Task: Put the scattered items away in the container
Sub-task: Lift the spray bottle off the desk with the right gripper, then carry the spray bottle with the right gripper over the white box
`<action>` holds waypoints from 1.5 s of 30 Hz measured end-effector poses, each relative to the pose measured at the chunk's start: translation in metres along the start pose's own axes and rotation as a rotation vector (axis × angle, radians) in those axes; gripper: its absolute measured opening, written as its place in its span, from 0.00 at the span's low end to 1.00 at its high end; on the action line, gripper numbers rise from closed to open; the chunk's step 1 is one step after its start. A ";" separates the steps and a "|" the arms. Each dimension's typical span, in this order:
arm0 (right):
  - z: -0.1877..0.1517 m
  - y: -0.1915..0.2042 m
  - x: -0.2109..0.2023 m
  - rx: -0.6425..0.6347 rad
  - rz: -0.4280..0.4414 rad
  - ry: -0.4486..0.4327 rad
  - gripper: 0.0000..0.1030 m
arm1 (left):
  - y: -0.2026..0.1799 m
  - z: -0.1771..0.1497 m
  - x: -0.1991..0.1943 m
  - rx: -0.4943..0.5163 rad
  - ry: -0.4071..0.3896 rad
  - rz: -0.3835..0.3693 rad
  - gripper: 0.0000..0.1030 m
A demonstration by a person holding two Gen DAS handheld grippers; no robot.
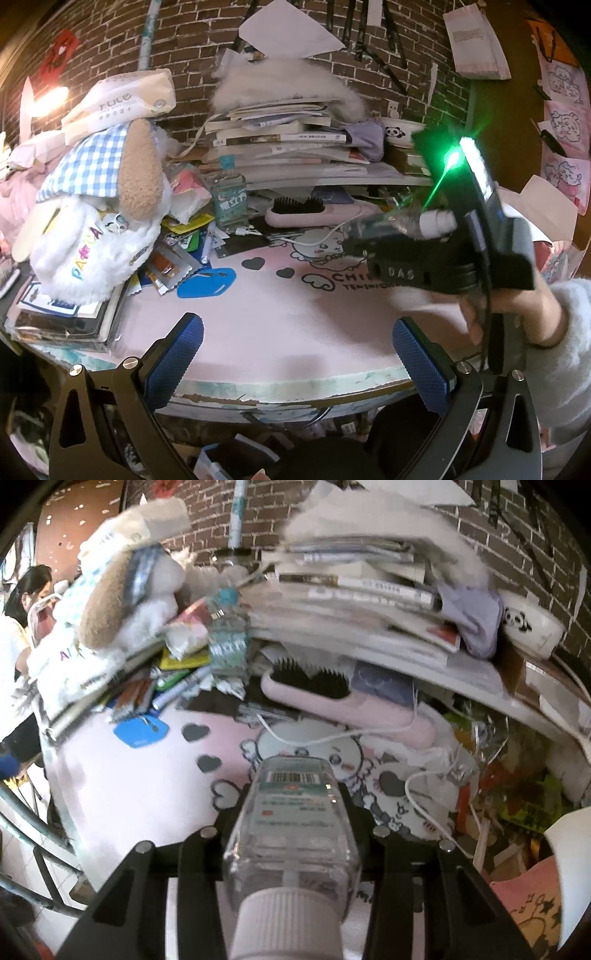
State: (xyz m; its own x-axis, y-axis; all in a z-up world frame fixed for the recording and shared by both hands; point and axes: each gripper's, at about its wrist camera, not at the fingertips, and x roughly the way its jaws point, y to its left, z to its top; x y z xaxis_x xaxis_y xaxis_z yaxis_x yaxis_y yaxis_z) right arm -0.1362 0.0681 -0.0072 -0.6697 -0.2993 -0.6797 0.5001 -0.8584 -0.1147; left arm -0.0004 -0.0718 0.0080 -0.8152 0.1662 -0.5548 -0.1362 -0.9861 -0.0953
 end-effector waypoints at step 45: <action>-0.006 -0.126 -0.204 0.110 -0.322 -0.162 0.37 | -0.076 0.022 0.019 0.098 0.017 -0.108 0.99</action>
State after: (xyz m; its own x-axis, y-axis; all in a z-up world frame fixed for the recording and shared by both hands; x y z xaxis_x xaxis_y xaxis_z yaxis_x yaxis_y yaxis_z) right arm -0.0595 0.2398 0.1410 -0.8655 -0.0608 -0.4972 0.1935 -0.9561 -0.2199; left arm -0.0176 0.0066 0.0226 -0.7831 0.2703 -0.5600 -0.2775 -0.9578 -0.0744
